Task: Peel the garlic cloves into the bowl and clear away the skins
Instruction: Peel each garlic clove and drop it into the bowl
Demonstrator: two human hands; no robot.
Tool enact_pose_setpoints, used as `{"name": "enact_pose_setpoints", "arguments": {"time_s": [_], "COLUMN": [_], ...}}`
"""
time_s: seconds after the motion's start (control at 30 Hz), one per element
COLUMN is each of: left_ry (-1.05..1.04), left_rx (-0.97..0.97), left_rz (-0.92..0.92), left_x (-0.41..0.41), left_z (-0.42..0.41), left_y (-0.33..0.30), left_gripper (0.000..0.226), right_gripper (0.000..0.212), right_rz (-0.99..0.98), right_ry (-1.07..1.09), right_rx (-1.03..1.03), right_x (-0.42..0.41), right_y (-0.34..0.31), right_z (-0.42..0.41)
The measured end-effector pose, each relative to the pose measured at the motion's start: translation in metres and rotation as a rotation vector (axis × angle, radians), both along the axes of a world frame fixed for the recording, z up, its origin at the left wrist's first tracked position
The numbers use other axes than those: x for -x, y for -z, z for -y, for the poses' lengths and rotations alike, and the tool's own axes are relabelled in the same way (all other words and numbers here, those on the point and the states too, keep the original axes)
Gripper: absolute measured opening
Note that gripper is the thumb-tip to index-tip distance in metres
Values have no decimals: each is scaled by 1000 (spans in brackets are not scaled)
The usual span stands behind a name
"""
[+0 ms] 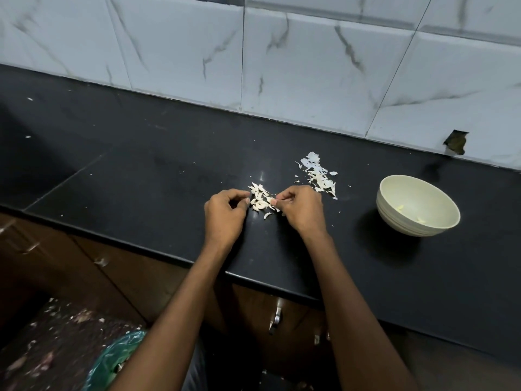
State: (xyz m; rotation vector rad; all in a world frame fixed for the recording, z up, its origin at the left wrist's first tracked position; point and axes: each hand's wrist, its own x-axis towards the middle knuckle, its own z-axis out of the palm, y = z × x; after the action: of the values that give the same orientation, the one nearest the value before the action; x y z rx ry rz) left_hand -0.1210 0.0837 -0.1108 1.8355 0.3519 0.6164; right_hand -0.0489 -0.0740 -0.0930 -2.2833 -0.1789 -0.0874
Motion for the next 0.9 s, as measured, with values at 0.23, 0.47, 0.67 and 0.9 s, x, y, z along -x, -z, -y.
{"name": "enact_pose_setpoints", "arguments": {"time_s": [0.23, 0.47, 0.67, 0.9], "left_ry": [-52, 126, 295, 467], "left_rx": [31, -183, -630, -647], "left_rz": [18, -42, -306, -300], "left_x": [0, -3, -19, -42], "left_z": [0, 7, 11, -16], "left_y": [-2, -5, -3, -9], "left_gripper": [16, 70, 153, 103], "right_gripper": [18, 7, 18, 30], "right_rz": [-15, -51, -236, -351], "right_ry": [-7, 12, -139, -176], "right_rx": [46, -327, -276, -481], "right_x": [-1, -2, -10, -5], "right_y": [-4, 4, -14, -14], "right_z": [-2, 13, 9, 8]}}
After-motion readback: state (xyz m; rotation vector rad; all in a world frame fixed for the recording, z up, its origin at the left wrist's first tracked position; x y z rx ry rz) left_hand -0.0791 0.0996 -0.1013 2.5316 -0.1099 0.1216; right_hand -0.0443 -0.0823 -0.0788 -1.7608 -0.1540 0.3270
